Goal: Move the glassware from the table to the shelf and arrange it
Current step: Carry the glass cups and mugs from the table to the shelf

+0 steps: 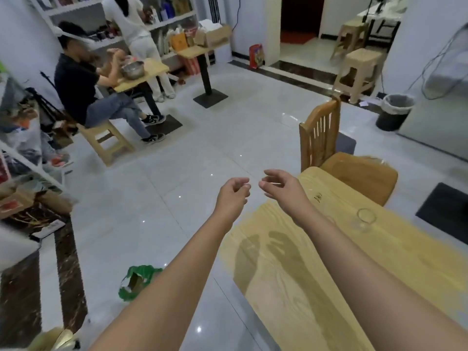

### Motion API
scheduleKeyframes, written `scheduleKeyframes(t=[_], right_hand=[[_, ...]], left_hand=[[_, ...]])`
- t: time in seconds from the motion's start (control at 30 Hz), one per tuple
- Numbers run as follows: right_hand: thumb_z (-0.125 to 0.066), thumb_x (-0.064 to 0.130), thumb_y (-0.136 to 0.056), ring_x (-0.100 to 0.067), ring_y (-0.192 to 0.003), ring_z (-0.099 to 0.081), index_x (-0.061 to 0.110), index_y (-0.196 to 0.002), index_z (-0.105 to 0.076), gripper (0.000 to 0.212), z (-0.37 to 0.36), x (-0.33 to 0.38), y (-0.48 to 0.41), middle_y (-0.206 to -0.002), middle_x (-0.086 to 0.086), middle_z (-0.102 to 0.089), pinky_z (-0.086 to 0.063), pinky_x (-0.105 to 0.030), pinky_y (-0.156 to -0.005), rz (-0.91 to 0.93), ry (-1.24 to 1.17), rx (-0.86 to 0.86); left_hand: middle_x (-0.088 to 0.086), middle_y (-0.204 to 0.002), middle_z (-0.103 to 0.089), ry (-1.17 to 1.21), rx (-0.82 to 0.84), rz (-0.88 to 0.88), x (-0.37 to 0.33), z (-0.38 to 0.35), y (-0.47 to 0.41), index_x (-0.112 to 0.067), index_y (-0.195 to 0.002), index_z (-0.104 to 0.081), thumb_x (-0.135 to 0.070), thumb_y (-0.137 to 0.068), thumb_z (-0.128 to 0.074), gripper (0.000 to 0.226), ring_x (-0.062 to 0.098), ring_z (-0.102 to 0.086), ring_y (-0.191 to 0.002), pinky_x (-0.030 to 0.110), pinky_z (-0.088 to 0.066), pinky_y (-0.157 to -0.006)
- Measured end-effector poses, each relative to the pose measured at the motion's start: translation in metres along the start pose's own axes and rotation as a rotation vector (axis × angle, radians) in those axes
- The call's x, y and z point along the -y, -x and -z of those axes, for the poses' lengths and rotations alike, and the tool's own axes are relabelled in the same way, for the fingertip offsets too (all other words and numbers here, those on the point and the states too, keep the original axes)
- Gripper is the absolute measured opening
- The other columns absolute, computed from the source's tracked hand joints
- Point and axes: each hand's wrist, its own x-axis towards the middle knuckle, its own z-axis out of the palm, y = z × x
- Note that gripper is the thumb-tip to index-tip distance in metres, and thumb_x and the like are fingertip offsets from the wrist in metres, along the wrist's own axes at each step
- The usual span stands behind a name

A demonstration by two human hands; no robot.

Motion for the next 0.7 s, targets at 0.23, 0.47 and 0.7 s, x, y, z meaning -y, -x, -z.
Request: scheduleKeyframes(t=[0.23, 0.47, 0.7], right_hand=[[-0.073, 0.02, -0.086, -0.016, -0.099, -0.063, 0.019, -0.121, -0.061, 0.037, 0.08, -0.064, 0.008, -0.113, -0.004, -0.063, -0.051, -0.033, -0.087, -0.114, 0.001, -0.283], [-0.073, 0.019, -0.085, -0.017, -0.108, -0.058, 0.016, -0.131, -0.053, 0.05, 0.13, -0.143, 0.019, -0.12, -0.001, -0.057, -0.042, -0.025, -0.08, -0.276, 0.106, -0.491], [-0.076, 0.019, -0.081, -0.021, -0.127, -0.048, 0.014, -0.142, -0.041, 0.07, 0.145, -0.204, -0.002, -0.139, -0.01, -0.047, -0.036, -0.024, -0.091, -0.355, 0.287, -0.447]], left_hand=[[0.002, -0.105, -0.064, -0.078, 0.199, 0.049, 0.034, -0.089, -0.026, -0.019, -0.112, -0.06, -0.016, -0.095, -0.053, 0.018, 0.018, -0.062, -0.097, 0.036, -0.051, -0.094], [0.003, -0.106, -0.063, -0.174, 0.358, 0.142, 0.094, -0.17, -0.047, -0.017, -0.114, -0.059, -0.016, -0.095, -0.053, 0.019, 0.018, -0.06, -0.093, 0.039, -0.05, -0.092], [-0.002, -0.137, -0.051, -0.292, 0.413, 0.229, 0.139, -0.221, -0.059, -0.017, -0.143, -0.04, -0.002, -0.091, -0.05, 0.055, 0.02, -0.056, -0.117, 0.025, -0.05, -0.08]])
